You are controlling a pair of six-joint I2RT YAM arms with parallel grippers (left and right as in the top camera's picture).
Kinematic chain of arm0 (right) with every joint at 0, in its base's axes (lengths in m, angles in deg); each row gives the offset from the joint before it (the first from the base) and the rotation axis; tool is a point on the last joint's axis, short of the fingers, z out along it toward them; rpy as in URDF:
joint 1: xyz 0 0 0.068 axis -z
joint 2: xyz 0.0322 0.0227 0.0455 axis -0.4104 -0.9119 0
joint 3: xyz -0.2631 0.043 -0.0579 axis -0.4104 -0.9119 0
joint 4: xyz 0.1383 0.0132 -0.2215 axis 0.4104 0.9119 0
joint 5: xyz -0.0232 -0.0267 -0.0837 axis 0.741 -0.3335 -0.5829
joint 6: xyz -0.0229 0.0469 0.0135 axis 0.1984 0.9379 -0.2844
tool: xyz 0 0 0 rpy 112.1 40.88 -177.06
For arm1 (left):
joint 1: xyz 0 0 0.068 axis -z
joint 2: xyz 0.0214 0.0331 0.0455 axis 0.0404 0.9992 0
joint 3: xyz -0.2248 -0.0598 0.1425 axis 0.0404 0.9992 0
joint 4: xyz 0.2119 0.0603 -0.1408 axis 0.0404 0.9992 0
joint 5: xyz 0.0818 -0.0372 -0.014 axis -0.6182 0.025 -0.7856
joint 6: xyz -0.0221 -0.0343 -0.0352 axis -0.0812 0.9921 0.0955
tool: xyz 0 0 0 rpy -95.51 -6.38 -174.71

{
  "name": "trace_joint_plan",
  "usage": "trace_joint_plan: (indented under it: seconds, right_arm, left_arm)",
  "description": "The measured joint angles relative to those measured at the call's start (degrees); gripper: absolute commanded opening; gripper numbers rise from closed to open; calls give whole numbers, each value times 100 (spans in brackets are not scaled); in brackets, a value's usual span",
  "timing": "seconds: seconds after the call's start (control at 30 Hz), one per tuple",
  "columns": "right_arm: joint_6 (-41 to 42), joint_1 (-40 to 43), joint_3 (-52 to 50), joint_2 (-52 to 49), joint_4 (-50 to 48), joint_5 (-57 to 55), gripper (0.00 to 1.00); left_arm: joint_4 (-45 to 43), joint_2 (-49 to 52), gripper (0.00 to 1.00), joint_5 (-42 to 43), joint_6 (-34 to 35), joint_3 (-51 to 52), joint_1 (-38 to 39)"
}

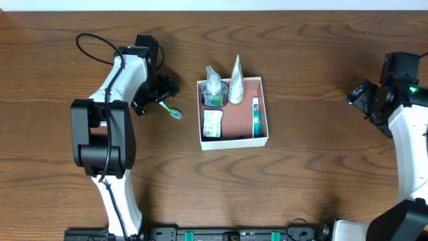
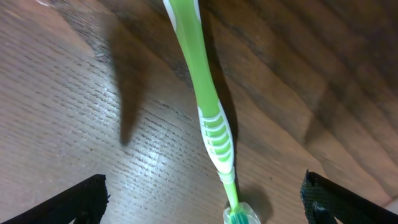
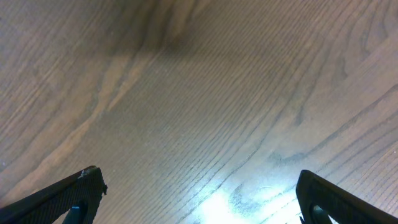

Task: Pack container
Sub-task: 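Move the left gripper to the green toothbrush and grasp it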

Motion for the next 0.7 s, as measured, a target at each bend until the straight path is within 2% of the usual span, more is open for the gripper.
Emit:
trace_joint_plan:
  seconds: [0.7]
  right_arm:
    - [0,0,0,0,2,0,99]
  left_arm:
    - [-133,76,92,0,-28,2,-81]
